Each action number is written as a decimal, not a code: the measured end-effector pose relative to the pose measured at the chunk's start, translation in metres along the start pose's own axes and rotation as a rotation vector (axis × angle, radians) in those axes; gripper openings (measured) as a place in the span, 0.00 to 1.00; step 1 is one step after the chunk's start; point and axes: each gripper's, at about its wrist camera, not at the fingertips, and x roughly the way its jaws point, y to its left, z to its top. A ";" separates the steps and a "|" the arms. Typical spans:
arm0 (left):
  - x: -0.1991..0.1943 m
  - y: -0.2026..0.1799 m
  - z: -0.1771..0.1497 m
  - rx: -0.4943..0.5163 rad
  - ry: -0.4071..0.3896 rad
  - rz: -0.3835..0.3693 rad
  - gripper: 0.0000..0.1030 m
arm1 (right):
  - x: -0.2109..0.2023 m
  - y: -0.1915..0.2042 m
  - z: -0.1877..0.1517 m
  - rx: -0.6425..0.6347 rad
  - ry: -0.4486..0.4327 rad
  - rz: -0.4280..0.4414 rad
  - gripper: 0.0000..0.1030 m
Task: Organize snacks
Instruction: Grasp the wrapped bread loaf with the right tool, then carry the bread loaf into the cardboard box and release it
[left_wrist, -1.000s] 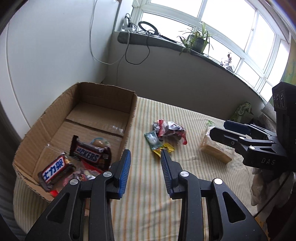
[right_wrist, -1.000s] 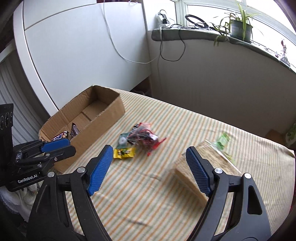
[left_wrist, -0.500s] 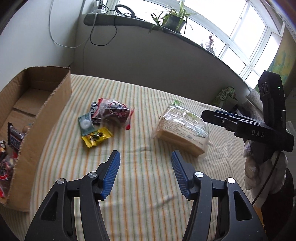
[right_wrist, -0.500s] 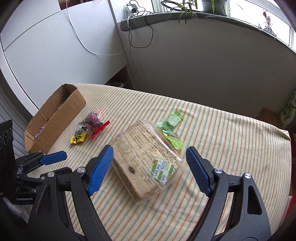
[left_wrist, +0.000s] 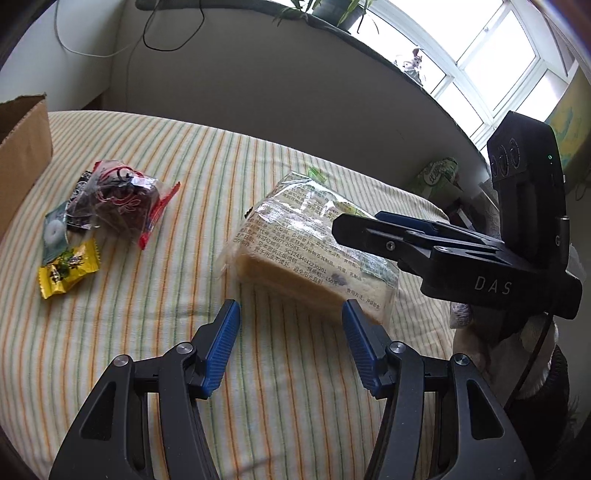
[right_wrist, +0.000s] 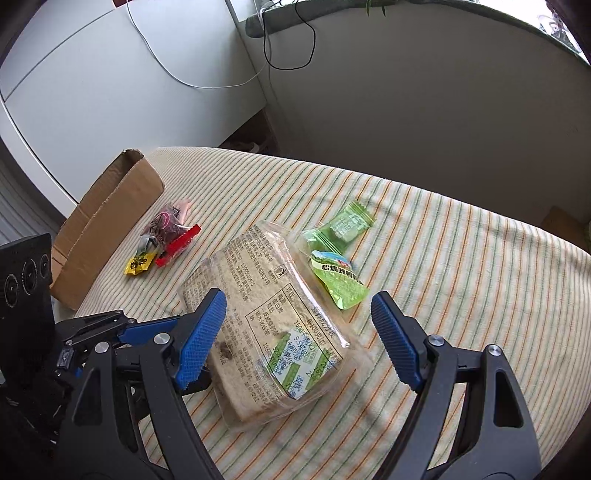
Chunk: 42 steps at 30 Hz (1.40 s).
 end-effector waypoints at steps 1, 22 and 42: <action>0.002 -0.001 0.001 0.000 0.002 -0.002 0.55 | 0.002 0.000 0.000 0.002 0.002 0.009 0.81; 0.004 -0.008 0.005 0.059 -0.007 -0.048 0.55 | -0.002 0.017 -0.017 0.043 0.050 0.037 0.73; -0.030 -0.006 0.000 0.110 -0.043 -0.030 0.51 | -0.014 0.060 -0.014 0.043 0.010 0.049 0.66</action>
